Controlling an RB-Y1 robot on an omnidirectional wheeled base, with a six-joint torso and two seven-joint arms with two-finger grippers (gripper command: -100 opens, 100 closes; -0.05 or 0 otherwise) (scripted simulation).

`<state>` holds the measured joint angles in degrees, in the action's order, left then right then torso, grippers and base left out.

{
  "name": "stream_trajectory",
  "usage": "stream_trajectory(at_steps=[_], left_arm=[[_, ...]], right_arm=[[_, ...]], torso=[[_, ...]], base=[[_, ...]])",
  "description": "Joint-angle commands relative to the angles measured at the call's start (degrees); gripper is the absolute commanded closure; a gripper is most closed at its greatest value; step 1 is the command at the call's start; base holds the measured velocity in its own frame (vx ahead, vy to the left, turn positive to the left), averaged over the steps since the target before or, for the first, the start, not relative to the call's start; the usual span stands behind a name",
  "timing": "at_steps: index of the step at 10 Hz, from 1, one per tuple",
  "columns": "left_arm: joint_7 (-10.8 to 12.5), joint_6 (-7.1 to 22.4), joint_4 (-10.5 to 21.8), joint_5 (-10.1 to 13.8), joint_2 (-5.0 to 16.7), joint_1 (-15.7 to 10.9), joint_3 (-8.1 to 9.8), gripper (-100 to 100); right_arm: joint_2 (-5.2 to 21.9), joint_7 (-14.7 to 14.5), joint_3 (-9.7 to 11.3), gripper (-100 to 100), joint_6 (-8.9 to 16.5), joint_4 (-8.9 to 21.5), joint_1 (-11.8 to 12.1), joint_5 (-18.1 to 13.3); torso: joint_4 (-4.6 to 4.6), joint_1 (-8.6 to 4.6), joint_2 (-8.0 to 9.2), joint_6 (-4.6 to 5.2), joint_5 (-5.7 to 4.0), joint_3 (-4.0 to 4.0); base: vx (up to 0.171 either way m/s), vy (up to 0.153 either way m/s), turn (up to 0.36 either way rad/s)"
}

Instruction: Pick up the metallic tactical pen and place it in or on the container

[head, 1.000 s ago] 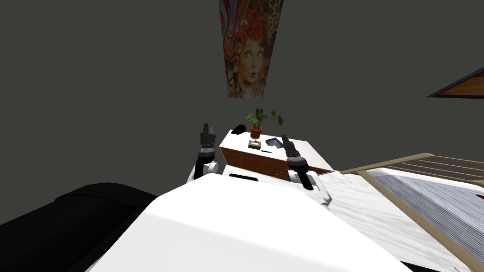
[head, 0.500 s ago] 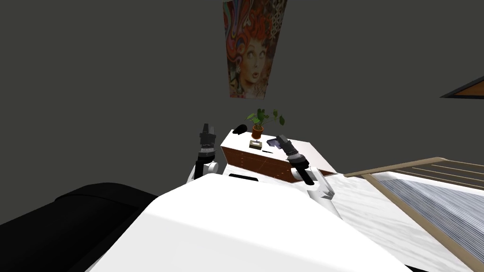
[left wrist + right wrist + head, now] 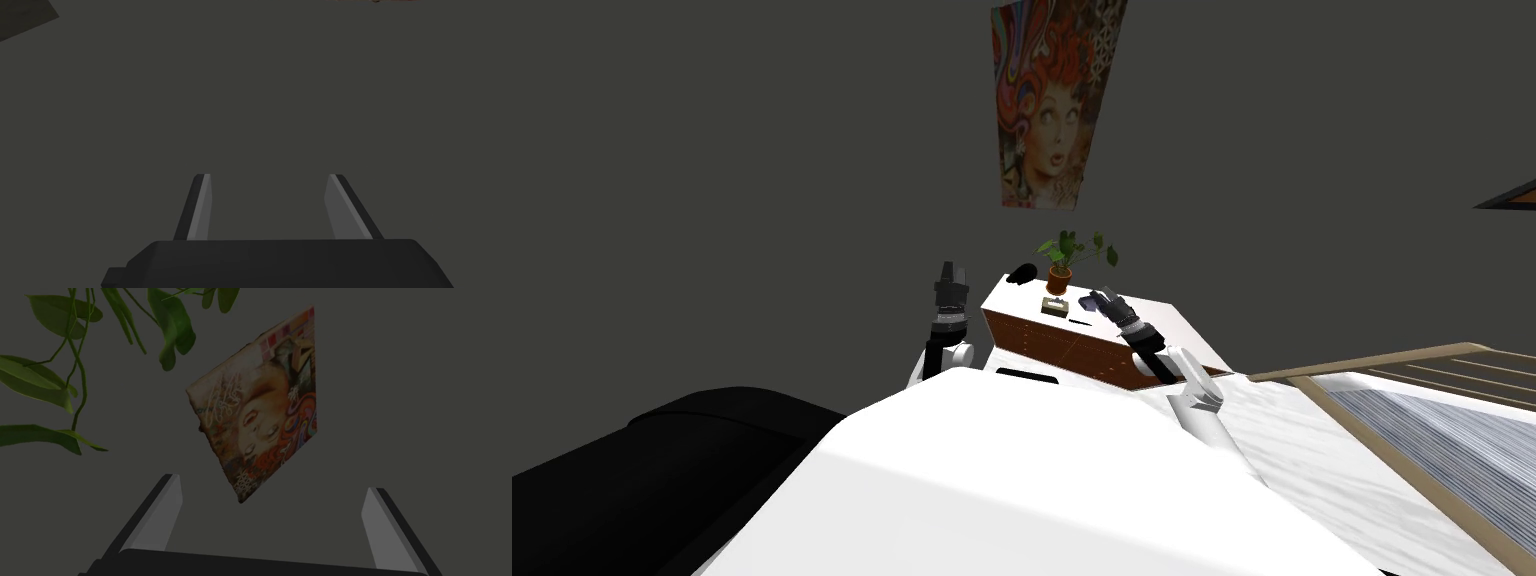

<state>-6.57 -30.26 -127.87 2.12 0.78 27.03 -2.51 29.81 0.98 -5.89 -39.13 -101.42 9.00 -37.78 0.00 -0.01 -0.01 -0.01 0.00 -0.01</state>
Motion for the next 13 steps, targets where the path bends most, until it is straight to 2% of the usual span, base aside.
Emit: stream_trajectory(at_steps=[1, 2, 3, 4, 5, 7, 8, 9, 10, 12, 13], left_arm=[[0.00, 0.00, 0.00, 0.00, 0.00, 0.00, 0.00, 0], [0.00, 0.00, 0.00, 0.00, 0.00, 0.00, 0.00, 0], [0.00, 0.00, 0.00, 0.00, 0.00, 0.01, 0.00, 0], [0.00, 0.00, 0.00, 0.00, 0.00, 0.00, 0.00, 0], [0.00, 0.00, 0.00, 0.00, 0.00, 0.00, 0.00, 0], [0.00, 0.00, 0.00, 0.00, 0.00, 0.00, 0.00, 0], [0.00, 0.00, 0.00, 0.00, 0.00, 0.01, 0.00, 0], [0.00, 0.00, 0.00, 0.00, 0.00, 0.00, 0.00, 0], [0.00, 0.00, 0.00, 0.00, 0.00, 0.01, 0.00, 0], [0.00, 0.00, 0.00, 0.00, 0.00, 0.01, 0.00, 0], [0.00, 0.00, 0.00, 0.00, 0.00, 0.01, 0.00, 0]], right_arm=[[0.90, 0.26, 0.03, -100, -0.24, 0.98, -0.56, -2.86], [0.90, 0.26, 0.03, -100, -0.24, 0.98, -0.56, -3.46], [2.77, 0.62, 0.27, -100, -0.84, 3.45, -2.07, -5.67], [2.77, 0.62, 0.27, -100, -0.84, 3.45, -2.07, -7.28], [4.61, 0.96, 0.63, -100, -1.49, 5.92, -3.52, -8.97], [4.61, 0.96, 0.63, -100, -1.49, 5.96, -3.52, -11.43], [6.41, 1.28, 1.14, -100, -2.20, 8.49, -4.91, -13.64], [6.41, 1.28, 1.14, -100, -2.20, 8.49, -4.91, -15.37], [8.18, 1.57, 1.77, -100, -2.95, 11.03, -6.23, -17.13], [8.18, 1.57, 1.77, -100, -2.95, 11.03, -6.23, -19.24], [9.90, 1.84, 2.54, -100, -3.76, 13.57, -7.47, -21.50]], torso=[[0.00, 0.00, 0.00, 0.00, 0.00, 0.00], [0.00, 0.00, 0.01, 0.03, 0.00, 0.00], [0.00, 0.01, 0.01, 0.03, 0.00, 0.01], [0.00, 0.01, -0.01, 0.00, 0.00, 0.00], [0.00, 0.01, 0.00, 0.03, 0.00, 0.00], [-0.01, 0.01, -0.02, 0.03, 0.00, -0.01], [0.00, 0.01, 0.00, 0.04, 0.00, 0.00], [-0.01, 0.02, -0.02, 0.00, 0.00, -0.01], [-0.01, 0.02, -0.02, 0.03, 0.00, -0.01], [-0.01, 0.01, -0.03, 0.04, 0.00, -0.02], [-0.01, 0.01, -0.02, 0.04, 0.00, -0.01]], base=[[-0.003, -0.002, 0.041], [-0.001, -0.001, -0.014], [-0.002, 0.004, 0.076], [-0.001, 0.000, 0.056], [0.001, 0.003, 0.086], [0.001, 0.000, 0.030], [0.003, 0.005, 0.090], [0.004, 0.002, 0.061], [0.007, 0.005, 0.105], [0.006, 0.000, 0.019], [0.006, 0.006, 0.086]])
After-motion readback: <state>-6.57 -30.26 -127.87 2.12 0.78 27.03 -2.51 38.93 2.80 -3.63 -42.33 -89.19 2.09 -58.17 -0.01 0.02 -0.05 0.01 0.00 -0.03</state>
